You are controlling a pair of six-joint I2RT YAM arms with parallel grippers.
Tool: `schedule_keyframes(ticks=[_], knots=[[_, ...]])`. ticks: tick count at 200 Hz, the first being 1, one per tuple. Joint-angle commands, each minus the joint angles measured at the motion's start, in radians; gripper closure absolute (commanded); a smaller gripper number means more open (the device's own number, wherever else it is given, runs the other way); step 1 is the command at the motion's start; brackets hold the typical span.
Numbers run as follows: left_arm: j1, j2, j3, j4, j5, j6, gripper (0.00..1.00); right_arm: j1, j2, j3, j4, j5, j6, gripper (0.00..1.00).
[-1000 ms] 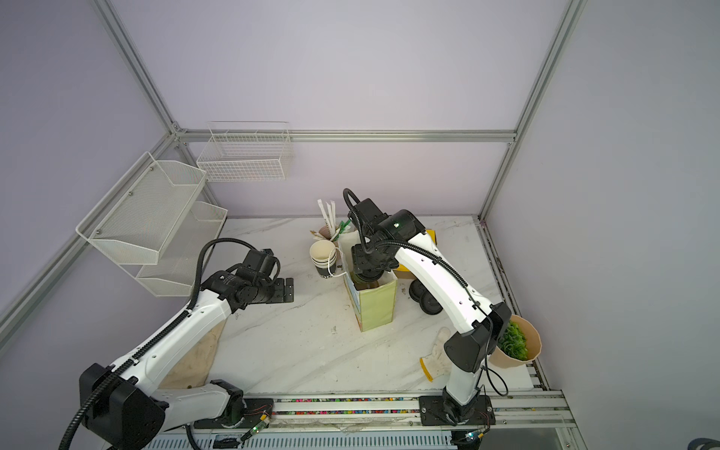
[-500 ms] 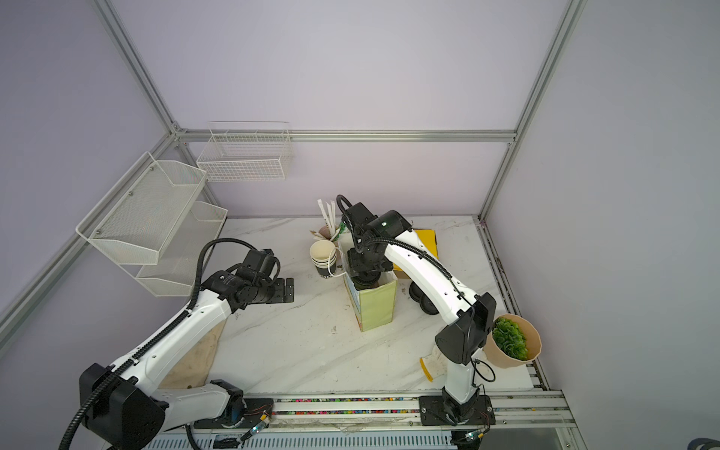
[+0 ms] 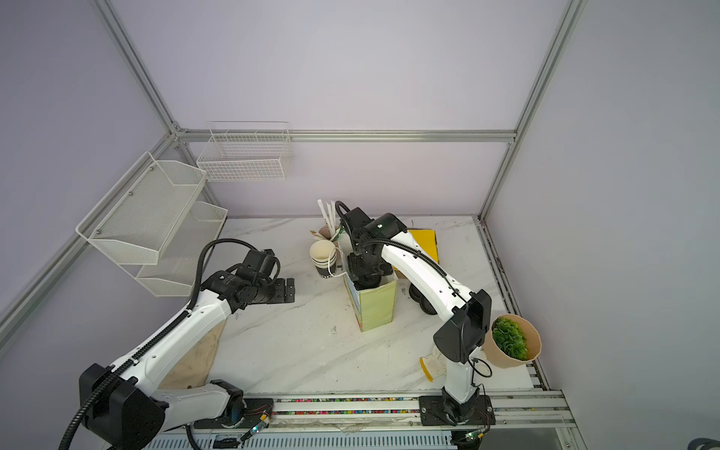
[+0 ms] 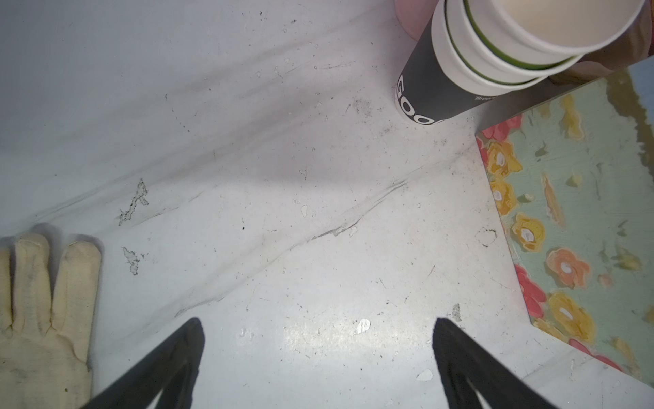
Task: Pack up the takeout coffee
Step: 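Lower the green cup with the right gripper into the paper bag onto the carrier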
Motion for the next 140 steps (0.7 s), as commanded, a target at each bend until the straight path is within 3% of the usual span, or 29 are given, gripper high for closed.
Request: schedule_keyframes(ticks=[1,140], knots=[[0.008,-0.024,0.093,0.007,0.011,-0.003,0.0,0.006,0.013,-0.015,-0.03,-0.005,-0.009,0.32],[0.008,-0.039,0.086,0.005,0.03,-0.003,0.0,-0.031,0.025,-0.103,-0.033,-0.052,-0.006,0.33]])
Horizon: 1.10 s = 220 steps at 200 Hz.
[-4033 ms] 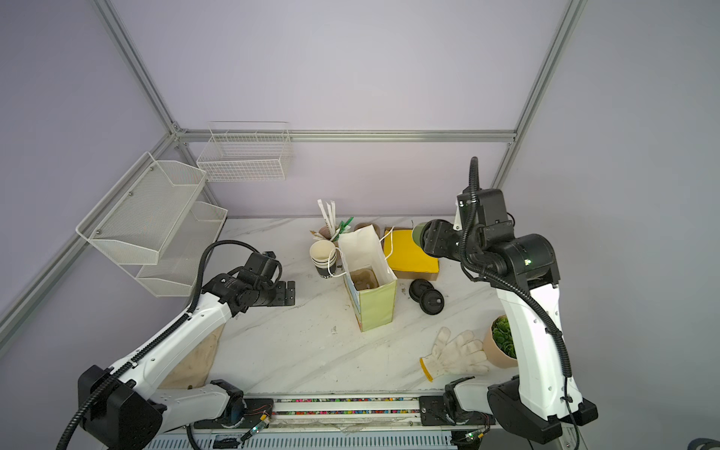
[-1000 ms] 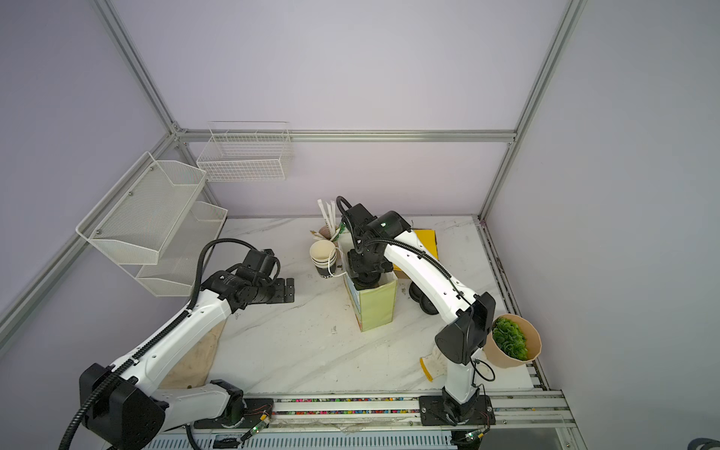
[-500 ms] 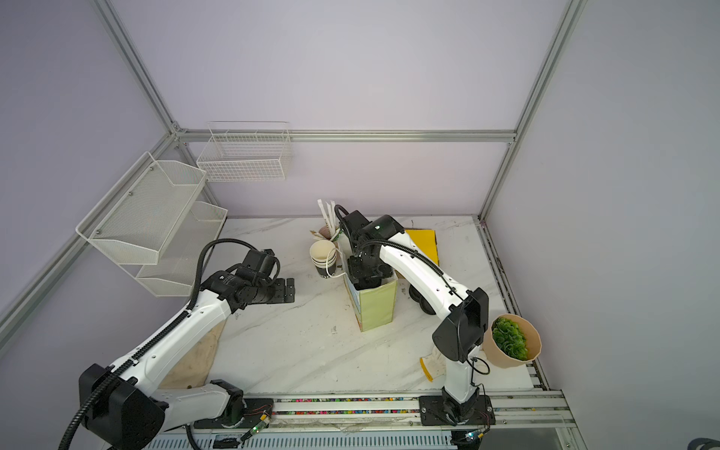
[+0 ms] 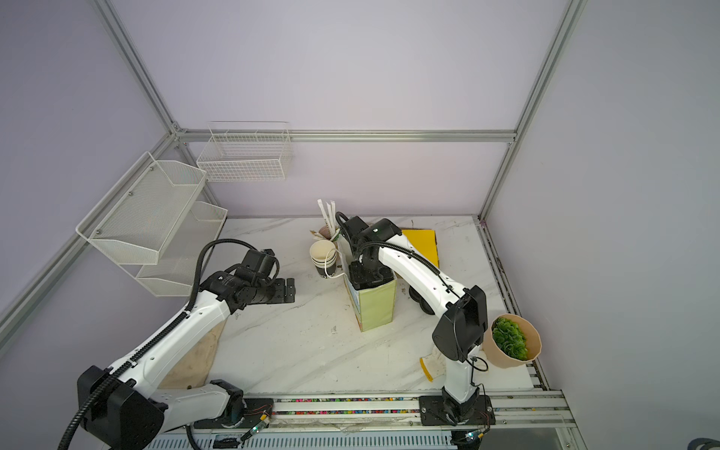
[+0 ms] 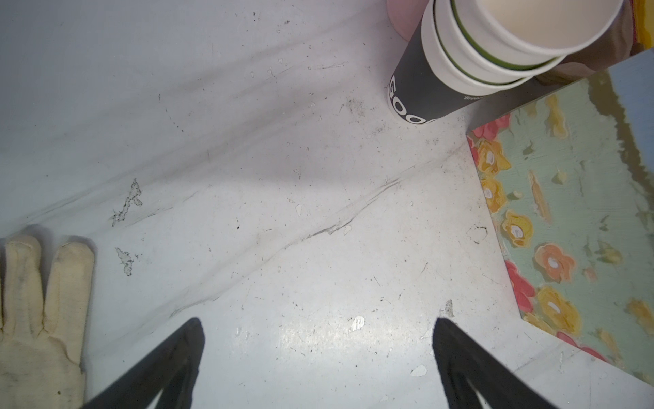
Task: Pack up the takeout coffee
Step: 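Lower the green cup with the right gripper into the paper bag onto the carrier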
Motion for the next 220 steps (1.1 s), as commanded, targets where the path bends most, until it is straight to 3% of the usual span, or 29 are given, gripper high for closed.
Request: schedule_keyframes(ticks=[1,220], knots=[[0.008,-0.029,0.086,0.005,0.013,-0.003,0.0,-0.017,0.015,-0.008,-0.032,-0.003,-0.002,0.33],[0.008,-0.012,0.094,-0.007,0.01,0.005,0.0,-0.043,0.015,-0.022,-0.035,0.011,-0.001,0.35]])
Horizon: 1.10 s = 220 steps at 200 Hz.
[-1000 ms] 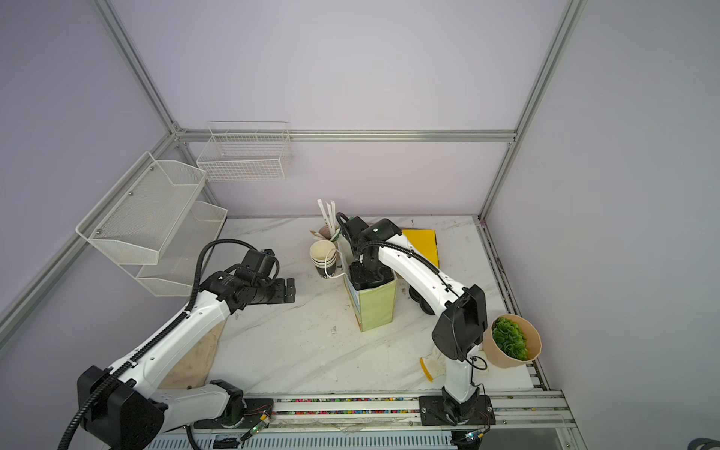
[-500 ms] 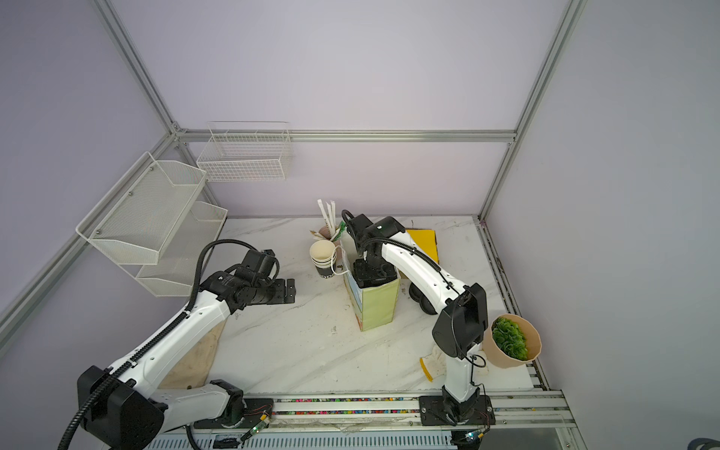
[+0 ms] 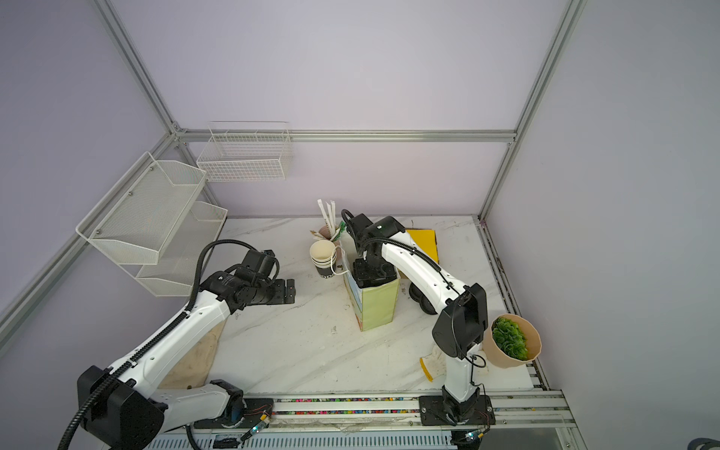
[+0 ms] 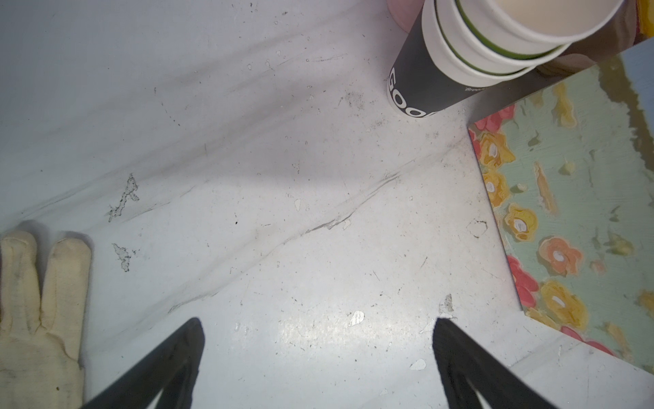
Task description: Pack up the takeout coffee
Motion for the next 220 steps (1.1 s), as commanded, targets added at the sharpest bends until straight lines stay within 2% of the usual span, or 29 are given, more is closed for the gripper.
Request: schedule_keyframes(ticks=[1,132,220], knots=[[0.008,-0.012,0.094,0.005,0.002,0.005,0.0,-0.005,0.004,-0.024,-0.034,0.023,-0.002,0.35],[0.008,-0.005,0.098,0.001,-0.001,0.008,0.0,0.011,-0.079,-0.143,-0.035,-0.017,0.01,0.35],[0.008,0.001,0.1,-0.001,-0.004,0.008,0.0,0.014,-0.064,-0.159,-0.035,-0.012,0.002,0.36]])
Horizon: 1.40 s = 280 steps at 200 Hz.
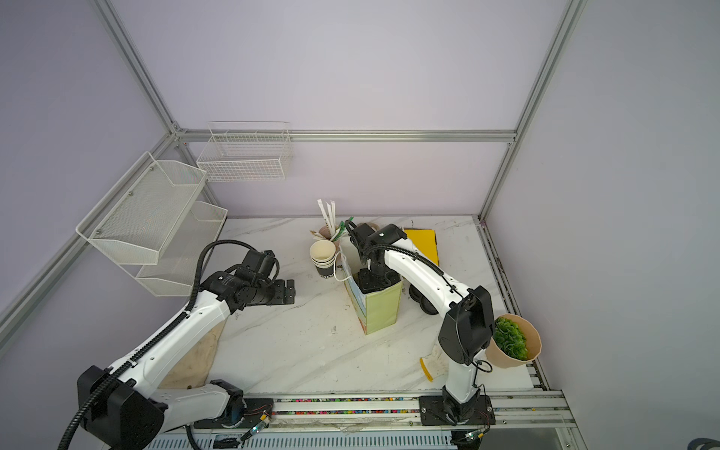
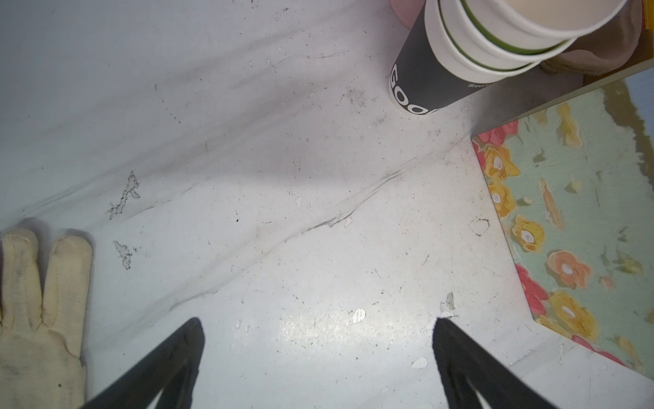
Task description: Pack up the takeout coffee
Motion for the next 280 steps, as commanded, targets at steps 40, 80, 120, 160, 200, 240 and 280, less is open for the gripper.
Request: schedule_keyframes(ticks=[40,80,120,160,200,240,280], knots=[[0.008,0.002,0.1,0.004,-0.005,0.009,0.0,0.007,0.031,-0.014,-0.043,0.011,0.001,0.36],[0.008,0.006,0.102,0.001,-0.006,0.01,0.0,0.008,0.066,0.011,-0.042,0.015,0.001,0.36],[0.008,0.008,0.102,0.0,-0.006,0.011,0.0,0.008,0.093,0.021,-0.042,0.021,0.002,0.36],[0.008,0.01,0.101,-0.002,-0.007,0.012,0.0,0.011,0.12,0.019,-0.041,0.028,0.002,0.36],[0.008,0.012,0.102,-0.002,-0.01,0.012,0.0,0.011,0.139,0.022,-0.039,0.039,0.003,0.36],[0.008,0.013,0.101,-0.003,-0.009,0.012,0.0,0.013,0.155,0.031,-0.036,0.045,0.004,0.36],[0.008,0.015,0.104,-0.004,-0.008,0.012,0.0,0.013,0.164,0.042,-0.036,0.049,0.005,0.36]])
